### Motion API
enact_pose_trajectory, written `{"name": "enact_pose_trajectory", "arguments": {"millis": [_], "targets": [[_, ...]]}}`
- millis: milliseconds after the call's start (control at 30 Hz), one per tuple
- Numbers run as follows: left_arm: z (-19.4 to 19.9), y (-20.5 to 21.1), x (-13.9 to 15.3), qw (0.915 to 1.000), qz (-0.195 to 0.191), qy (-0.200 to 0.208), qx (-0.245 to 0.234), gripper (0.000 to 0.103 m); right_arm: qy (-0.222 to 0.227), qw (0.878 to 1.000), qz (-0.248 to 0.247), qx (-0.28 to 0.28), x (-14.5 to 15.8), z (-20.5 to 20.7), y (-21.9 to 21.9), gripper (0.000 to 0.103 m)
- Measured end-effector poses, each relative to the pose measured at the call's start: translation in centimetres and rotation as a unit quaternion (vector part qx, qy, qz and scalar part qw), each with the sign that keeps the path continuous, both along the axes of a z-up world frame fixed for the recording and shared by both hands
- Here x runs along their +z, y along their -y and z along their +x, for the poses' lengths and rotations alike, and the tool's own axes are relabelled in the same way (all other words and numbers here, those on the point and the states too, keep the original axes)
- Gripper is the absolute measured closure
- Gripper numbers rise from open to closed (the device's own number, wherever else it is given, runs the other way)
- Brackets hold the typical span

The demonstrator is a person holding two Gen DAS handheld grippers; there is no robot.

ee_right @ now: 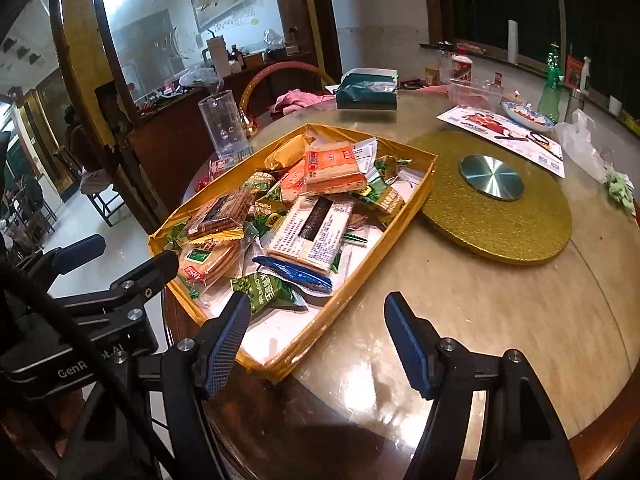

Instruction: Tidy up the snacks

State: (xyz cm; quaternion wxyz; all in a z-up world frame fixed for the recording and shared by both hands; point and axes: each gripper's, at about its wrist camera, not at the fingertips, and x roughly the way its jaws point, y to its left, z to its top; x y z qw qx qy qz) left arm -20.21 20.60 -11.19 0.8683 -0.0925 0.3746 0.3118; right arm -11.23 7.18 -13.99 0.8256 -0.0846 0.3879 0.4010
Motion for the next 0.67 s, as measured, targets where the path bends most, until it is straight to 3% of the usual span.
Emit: {"name": "enact_pose_trajectory", "arguments": {"millis": [667], "targets": [[0.4,-2.1,-1.0,1.0000,0.003,-0.003,0.003,0.011,-0.006,1.000,-0.006,-0.009,-0.6,1.3,-1.6,0.033]]}}
